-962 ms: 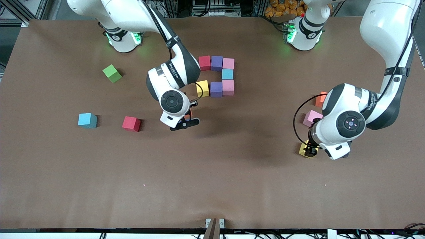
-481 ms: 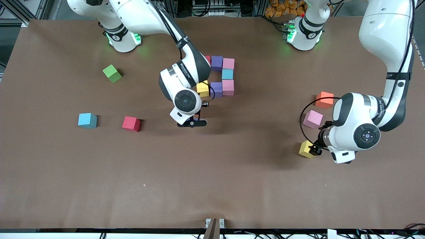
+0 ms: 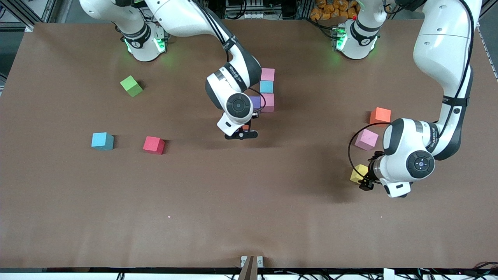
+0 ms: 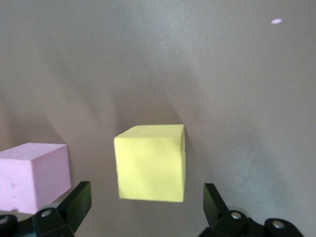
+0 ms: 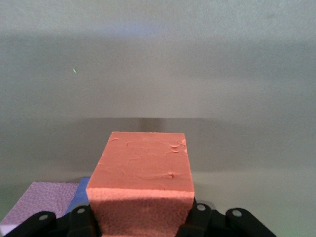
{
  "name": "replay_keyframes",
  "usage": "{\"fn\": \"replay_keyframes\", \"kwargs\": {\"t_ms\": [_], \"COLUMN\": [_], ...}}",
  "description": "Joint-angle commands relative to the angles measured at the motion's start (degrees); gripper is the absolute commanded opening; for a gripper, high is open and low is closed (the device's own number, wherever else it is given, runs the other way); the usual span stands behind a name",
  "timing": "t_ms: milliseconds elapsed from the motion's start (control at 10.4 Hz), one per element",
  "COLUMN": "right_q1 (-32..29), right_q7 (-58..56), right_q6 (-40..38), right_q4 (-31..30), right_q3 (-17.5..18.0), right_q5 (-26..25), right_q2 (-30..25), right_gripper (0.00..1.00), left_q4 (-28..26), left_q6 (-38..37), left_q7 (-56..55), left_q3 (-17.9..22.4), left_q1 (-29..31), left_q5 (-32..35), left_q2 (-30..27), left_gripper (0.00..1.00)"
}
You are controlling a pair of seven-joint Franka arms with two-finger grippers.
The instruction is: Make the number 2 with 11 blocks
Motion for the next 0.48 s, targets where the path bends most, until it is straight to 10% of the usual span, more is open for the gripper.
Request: {"fn": "replay_keyframes", "kwargs": {"t_ms": [0,385], "right_q1": [1.0,0.2], "right_q7": [0.4,0.4], "right_q6": [1.5,1.6], "right_q4": [-2.6,-3.4], "right_q3": [-0.4,-0.4], "right_q5": [1.1,1.3], "right_q2": [-0.5,-0.6], "right_gripper": [0.00,0.00], "left_q4": [0.5,-1.4], "left_q6": [2.2,3.5], "left_q7": [-2.3,-3.7], "left_q3": [1.0,1.1], "left_q1": [-0.3,-0.3], "left_q5": [-0.5,2.0], "left_q2": [0.6,2.0], "left_gripper": [1.00,1.00]}}
